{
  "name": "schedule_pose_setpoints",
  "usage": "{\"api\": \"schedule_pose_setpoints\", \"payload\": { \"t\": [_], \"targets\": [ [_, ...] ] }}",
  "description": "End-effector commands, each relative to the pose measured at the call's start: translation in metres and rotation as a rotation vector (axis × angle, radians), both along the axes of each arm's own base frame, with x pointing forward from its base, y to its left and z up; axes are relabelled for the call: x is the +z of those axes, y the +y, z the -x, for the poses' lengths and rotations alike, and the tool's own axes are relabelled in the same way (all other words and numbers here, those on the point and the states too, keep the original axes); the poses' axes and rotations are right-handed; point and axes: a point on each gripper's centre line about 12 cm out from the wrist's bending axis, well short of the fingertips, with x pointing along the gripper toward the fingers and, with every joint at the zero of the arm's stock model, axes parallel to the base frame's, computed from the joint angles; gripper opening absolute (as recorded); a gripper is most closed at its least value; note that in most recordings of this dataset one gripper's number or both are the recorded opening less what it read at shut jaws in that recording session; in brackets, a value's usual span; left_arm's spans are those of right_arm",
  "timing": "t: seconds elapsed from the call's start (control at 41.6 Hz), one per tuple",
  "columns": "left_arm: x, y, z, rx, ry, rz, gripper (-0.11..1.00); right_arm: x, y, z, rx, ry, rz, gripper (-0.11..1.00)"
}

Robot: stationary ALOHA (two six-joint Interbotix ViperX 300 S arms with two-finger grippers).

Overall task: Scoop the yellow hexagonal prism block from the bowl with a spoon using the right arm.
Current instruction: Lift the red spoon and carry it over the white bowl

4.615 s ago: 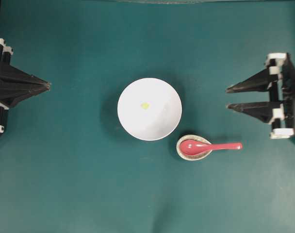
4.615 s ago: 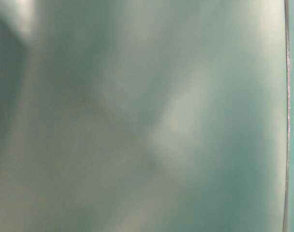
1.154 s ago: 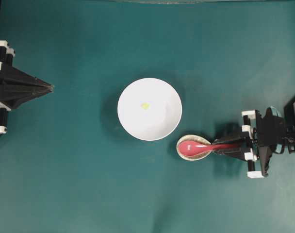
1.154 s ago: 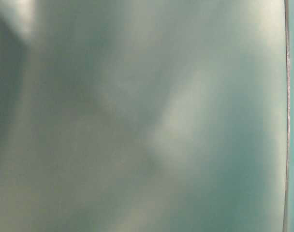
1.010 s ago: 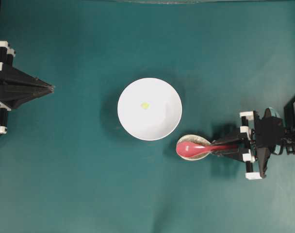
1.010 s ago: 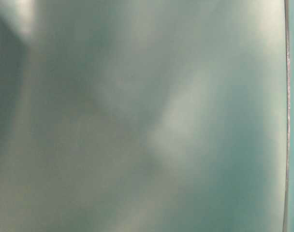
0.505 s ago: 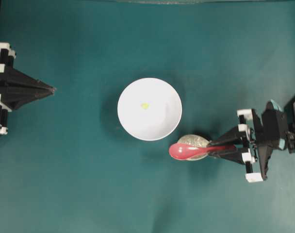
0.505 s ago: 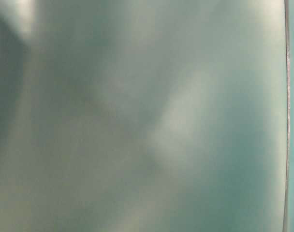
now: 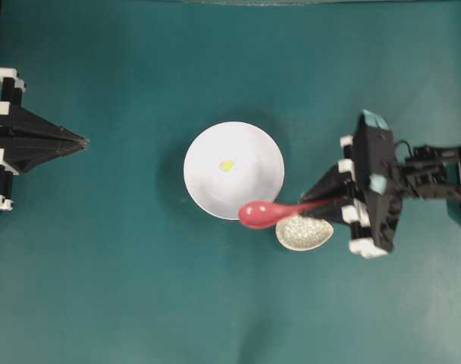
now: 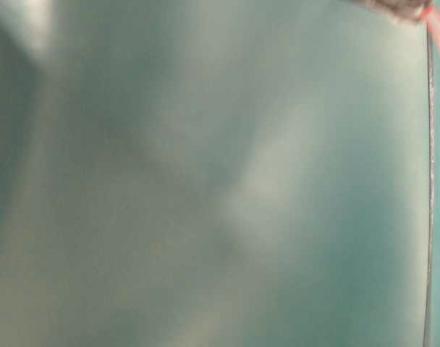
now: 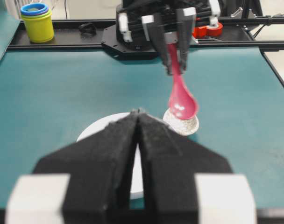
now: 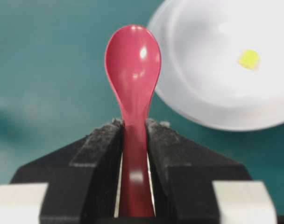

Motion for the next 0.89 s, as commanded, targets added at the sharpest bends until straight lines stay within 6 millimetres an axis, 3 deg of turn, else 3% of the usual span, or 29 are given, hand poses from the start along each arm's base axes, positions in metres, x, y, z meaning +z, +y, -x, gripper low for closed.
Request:
{"api": "schedule_pose_setpoints", "payload": {
  "t": [0.0,0.361,0.865],
  "targets": [
    [0.005,0.000,-0.002,-0.001,-0.011,-0.003,0.00,0.016,-0.013,-0.010,-0.017,0.020,-0.013,0.23],
    [0.005,0.000,-0.002,-0.001,-0.011,-0.001,0.00,0.015,-0.050,-0.029,-0.060,0.170,-0.018,0.23],
    [0.005,0.000,-0.002,0.001,-0.011,-0.001,0.00,0.001,-0.061,-0.055,-0.036,0.315,-0.022,0.23]
  ]
}}
